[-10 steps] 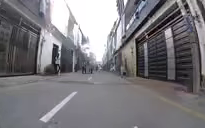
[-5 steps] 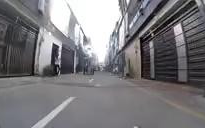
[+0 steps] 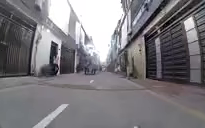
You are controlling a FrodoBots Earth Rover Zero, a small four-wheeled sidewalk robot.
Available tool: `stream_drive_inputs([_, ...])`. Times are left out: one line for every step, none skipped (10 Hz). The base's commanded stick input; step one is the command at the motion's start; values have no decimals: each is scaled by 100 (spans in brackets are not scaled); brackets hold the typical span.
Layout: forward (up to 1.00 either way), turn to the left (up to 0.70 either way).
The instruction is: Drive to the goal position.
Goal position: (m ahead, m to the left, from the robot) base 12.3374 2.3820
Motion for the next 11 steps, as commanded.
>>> stream_drive_inputs([100,0])
stream_drive_inputs([100,0])
stream_drive_inputs([100,0])
stream_drive_inputs([100,0])
stream_drive_inputs([100,0])
stream_drive_inputs([100,0])
stream_drive_inputs([100,0])
stream_drive_inputs([100,0])
stream_drive_inputs([100,0])
stream_drive_inputs([100,0])
stream_drive_inputs([100,0])
